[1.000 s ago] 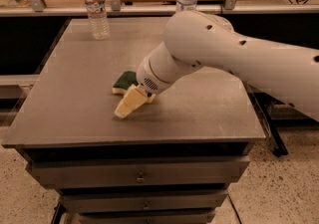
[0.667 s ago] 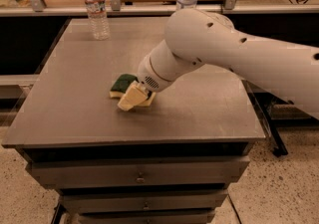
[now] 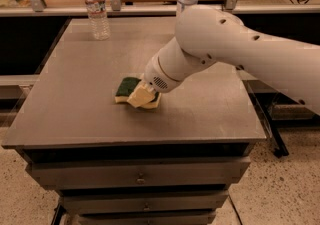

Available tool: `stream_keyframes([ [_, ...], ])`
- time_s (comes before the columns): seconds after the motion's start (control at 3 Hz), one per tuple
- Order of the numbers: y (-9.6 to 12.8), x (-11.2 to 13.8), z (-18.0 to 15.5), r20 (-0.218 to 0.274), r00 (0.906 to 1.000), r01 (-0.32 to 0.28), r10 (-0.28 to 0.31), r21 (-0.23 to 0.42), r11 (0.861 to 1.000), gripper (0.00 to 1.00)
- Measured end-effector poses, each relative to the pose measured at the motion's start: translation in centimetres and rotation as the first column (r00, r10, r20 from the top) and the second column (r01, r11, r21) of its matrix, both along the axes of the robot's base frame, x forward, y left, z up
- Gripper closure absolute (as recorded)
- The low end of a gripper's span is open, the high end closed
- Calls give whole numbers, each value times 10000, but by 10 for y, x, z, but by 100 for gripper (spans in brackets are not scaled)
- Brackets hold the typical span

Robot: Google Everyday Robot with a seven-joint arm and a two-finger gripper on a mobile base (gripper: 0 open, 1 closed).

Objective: Pick sponge

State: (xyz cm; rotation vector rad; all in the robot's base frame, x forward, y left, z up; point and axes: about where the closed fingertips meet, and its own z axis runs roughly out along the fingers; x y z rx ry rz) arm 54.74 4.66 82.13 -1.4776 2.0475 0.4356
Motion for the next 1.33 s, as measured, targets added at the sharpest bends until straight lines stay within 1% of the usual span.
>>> stream_keyframes([
  [0.33,-6,-7,19,109,9989,-450,447,306,9985,100],
  [0.67,-13,-16,48,446,9933,-1076,1062,298,9937,100],
  [1.0,-22,-20,68,536,9892,-1373,1363,147,9904,100],
  [1.33,-27,-20,82,604,9856,-1592,1580,152,9871,100],
])
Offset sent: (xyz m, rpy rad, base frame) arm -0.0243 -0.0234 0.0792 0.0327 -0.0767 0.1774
